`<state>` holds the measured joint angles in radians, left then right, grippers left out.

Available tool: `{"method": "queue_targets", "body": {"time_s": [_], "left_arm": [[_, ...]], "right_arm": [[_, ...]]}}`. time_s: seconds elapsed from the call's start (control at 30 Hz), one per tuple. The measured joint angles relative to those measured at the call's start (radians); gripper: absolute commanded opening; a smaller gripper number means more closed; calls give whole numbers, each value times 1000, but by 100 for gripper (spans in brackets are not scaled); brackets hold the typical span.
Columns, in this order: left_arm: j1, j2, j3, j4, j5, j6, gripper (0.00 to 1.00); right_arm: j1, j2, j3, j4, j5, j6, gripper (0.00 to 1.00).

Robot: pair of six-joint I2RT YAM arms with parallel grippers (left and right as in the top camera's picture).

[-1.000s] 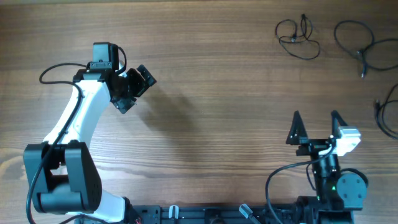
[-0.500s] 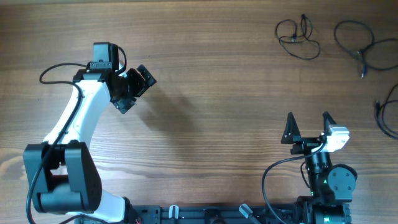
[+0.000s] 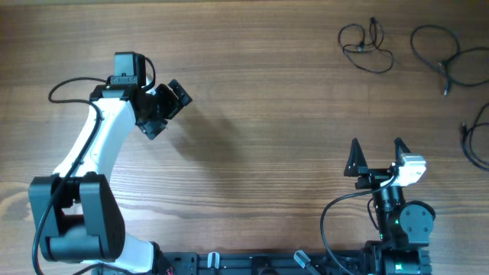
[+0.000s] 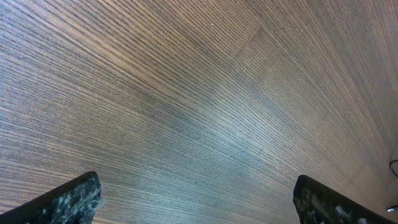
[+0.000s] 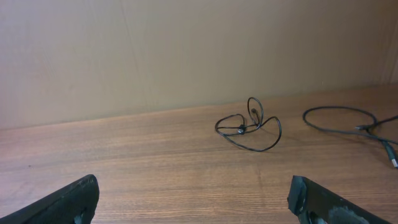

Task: Untangle cables

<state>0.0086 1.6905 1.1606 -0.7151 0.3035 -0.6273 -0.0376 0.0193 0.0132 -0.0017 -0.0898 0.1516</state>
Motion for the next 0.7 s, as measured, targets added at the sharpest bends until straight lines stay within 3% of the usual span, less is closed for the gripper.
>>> {"method": "queue_targets", "body": {"time_s": [0.7], "left_arm": [[0, 0, -1, 20, 0, -1, 100]], "right_arm": [[0, 0, 0, 3, 0, -22, 100]]}}
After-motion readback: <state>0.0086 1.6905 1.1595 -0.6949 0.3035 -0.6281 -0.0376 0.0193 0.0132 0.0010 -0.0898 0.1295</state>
